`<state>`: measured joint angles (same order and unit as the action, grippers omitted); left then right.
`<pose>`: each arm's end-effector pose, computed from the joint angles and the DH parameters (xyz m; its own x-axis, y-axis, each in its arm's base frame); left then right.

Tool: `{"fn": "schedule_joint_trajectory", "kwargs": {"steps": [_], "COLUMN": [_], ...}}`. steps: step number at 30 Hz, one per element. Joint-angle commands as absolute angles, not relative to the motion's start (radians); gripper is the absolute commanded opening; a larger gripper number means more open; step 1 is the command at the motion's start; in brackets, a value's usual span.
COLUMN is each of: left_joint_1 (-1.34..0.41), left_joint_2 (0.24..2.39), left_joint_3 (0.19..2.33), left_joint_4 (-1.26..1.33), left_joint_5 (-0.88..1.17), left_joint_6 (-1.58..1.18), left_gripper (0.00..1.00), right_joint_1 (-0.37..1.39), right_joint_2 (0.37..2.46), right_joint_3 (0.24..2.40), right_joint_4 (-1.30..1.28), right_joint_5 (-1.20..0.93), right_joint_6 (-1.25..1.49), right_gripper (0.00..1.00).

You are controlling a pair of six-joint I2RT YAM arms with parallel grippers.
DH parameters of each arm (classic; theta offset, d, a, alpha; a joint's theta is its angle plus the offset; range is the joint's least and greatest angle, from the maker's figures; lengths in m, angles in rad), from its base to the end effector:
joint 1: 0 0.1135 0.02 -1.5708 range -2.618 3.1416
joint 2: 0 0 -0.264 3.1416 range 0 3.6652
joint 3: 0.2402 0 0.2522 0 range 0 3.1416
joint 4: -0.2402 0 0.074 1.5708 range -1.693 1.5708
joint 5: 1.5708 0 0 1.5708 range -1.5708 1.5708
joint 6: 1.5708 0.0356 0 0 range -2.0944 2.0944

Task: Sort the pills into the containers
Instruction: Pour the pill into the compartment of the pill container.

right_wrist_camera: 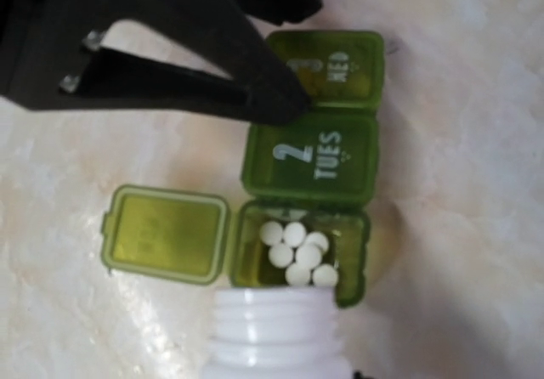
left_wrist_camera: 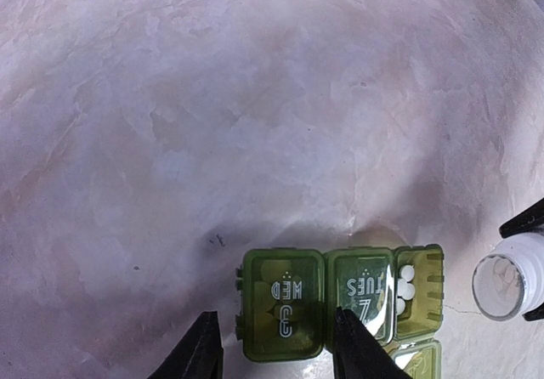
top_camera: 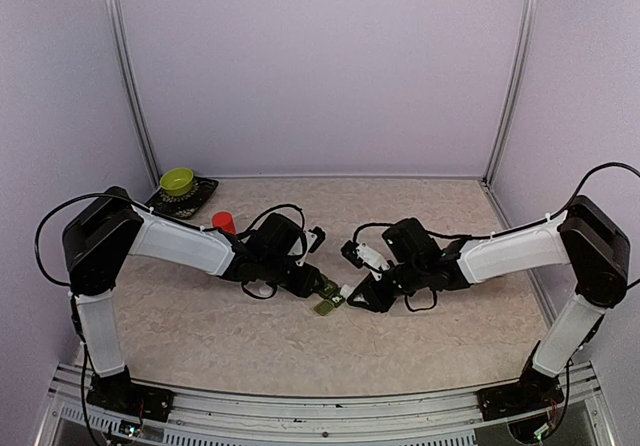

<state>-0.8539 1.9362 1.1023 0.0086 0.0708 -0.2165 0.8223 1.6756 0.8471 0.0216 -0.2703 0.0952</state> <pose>0.2594 -0.3014 0.1385 -0.6398 0.4079 -0.6513 0.6615 0.7237 -0.1965 0.2192 0.2500 0.1579 -0.5683 -0.4772 -0.6703 -0.7813 0.5684 0.2577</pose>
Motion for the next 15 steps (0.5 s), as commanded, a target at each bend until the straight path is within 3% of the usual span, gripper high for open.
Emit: {"fn": "schedule_joint_trajectory", "kwargs": {"steps": [1,15], "left_joint_1": [-0.853,-0.853], "left_joint_2": [1.898,1.888], "left_joint_3": [1.127,1.135], "left_joint_4": [-0.014,-0.011], "left_joint_5": [0.065,0.063], "left_joint_6": [-0.208,-0.213], "left_gripper": [0.44,0.49], "right_joint_1": [0.820,0.821], "right_joint_2": [1.635,1.593], "right_joint_3": [0.770,0.531], "right_joint_4": [0.202,0.700], "right_joint_5": [-0.287,-0.266], "right_joint_6": [0.112,0.153], "right_gripper": [0.00,0.00]}}
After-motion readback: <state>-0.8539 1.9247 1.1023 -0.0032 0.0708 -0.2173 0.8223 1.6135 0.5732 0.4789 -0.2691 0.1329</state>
